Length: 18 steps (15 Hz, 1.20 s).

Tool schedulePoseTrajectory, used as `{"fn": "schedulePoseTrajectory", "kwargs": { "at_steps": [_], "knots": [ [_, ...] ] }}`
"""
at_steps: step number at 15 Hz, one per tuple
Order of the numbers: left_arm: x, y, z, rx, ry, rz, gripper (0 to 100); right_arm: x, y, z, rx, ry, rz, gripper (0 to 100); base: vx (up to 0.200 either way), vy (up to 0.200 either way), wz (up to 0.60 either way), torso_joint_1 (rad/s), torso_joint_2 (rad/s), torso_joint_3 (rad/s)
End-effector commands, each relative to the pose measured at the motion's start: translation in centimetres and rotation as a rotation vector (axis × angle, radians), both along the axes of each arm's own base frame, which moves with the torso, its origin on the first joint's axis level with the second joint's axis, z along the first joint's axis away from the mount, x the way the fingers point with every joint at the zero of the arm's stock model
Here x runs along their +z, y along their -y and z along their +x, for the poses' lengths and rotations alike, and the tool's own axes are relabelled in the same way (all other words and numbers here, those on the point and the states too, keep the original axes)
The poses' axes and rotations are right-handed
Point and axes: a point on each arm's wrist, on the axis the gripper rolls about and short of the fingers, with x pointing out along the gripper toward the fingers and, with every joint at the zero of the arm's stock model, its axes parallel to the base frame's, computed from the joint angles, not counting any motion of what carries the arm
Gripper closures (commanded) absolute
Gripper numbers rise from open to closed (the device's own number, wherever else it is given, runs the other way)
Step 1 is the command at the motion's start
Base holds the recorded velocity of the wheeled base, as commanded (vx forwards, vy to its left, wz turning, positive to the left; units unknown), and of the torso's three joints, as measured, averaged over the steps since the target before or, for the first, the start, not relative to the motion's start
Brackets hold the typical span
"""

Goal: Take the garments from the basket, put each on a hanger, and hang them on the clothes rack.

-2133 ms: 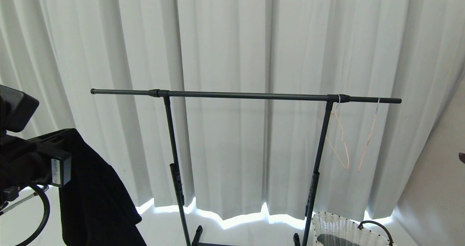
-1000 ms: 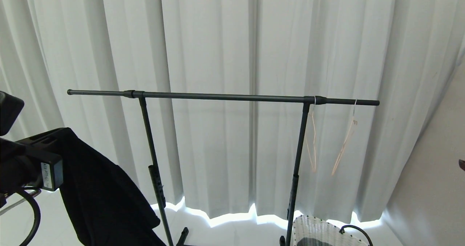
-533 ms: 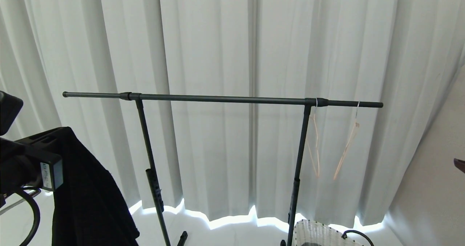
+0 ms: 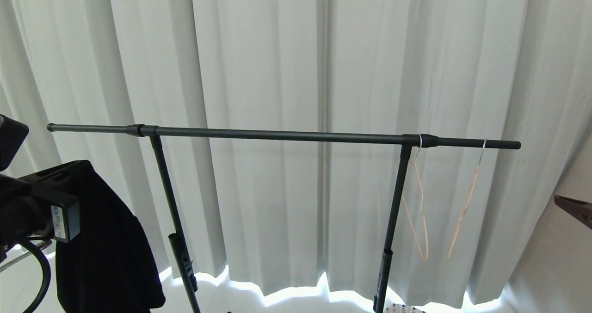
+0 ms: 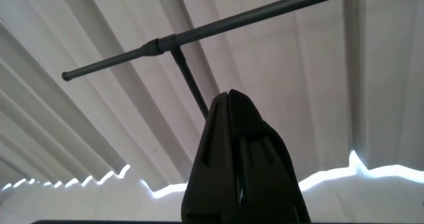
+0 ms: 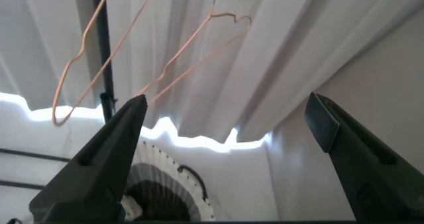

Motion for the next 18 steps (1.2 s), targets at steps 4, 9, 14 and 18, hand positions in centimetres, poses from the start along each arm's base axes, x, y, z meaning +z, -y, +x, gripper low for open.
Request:
{"fn": "schedulePoseTrajectory", "kwargs": {
  "at_steps": [4, 9, 14, 18],
  "knots": [
    [-0.6, 0.1, -0.1, -0.063, -0.019, -0.013, 100, -3.6, -0.6, 3.8, -0.009, -0.13, 0.105, 0, 0.0, 0.0, 0.0, 0.0, 0.0, 0.0],
    [-0.6, 0.1, -0.3, -0.069, -0.018, -0.005, 100, -10.1, -1.8, 12.7, -0.175, -0.235, 0.201, 0, 0.0, 0.0, 0.0, 0.0, 0.0, 0.0],
    [-0.7, 0.0, -0.6, -0.063, -0.015, -0.004, 100, -15.4, -2.2, 19.4, -0.3, -0.201, 0.165, 0, 0.0, 0.0, 0.0, 0.0, 0.0, 0.0],
    [-0.8, 0.1, -0.5, -0.066, -0.019, -0.004, 100, -16.0, -2.2, 19.7, -0.31, -0.216, 0.162, 0, 0.0, 0.0, 0.0, 0.0, 0.0, 0.0]
  ]
}}
